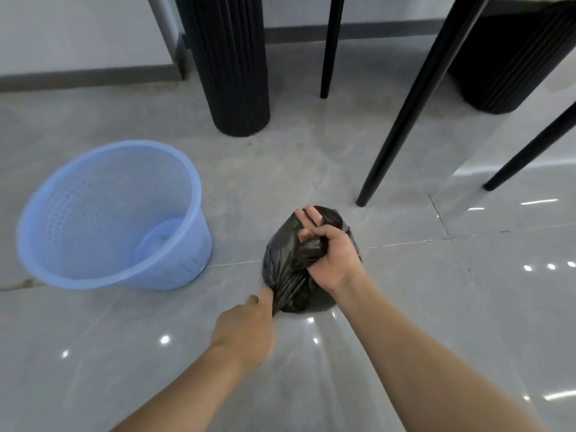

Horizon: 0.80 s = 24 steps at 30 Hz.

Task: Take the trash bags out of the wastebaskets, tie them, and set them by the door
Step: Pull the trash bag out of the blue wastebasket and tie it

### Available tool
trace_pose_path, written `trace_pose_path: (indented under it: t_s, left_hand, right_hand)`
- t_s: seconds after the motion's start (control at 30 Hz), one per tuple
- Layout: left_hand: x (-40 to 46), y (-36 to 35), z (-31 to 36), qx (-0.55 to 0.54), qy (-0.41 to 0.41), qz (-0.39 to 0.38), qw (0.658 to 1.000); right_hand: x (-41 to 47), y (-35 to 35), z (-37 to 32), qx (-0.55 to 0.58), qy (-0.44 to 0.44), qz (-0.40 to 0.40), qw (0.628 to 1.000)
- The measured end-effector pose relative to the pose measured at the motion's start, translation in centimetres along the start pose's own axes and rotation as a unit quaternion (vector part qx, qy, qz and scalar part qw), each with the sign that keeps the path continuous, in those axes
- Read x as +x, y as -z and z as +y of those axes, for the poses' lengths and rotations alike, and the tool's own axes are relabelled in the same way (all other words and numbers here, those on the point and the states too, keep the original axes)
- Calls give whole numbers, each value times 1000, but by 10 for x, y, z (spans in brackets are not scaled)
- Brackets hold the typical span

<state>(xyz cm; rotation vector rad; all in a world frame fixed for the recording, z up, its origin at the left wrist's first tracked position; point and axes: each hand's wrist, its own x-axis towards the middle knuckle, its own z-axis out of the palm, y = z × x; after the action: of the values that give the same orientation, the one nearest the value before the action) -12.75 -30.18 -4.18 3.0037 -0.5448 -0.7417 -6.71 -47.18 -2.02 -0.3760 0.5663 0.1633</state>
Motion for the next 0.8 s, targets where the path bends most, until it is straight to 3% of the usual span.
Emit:
trace_pose_path:
  t_s: [0.07, 0.23, 0.3, 0.37, 0.47, 0.67, 0.8]
  left_hand:
    - [-7, 2, -8, -32, 30, -42, 998]
    - [-22, 21, -21, 78, 4, -74, 994]
    - [-26, 32, -21, 99, -13, -83, 992]
    - [-29, 46, -20, 111, -25, -82, 990]
    - [-32, 64, -22, 104, -14, -68, 992]
    - [-21, 95, -44, 81, -19, 41, 996]
    - [-4, 113, -43, 6, -37, 55, 998]
  right_hand:
    - [6, 0, 5, -14, 2, 9, 1000]
    - [14, 0, 16, -63, -2, 19, 998]
    - [19, 2, 21, -138, 5, 5, 990]
    - [23, 5, 29, -326, 18, -4, 945]
    - [22, 4, 36, -552, 13, -20, 834]
    - [10, 3, 23, -729, 6, -58, 682]
    - [6, 5, 7, -768, 15, -39, 639]
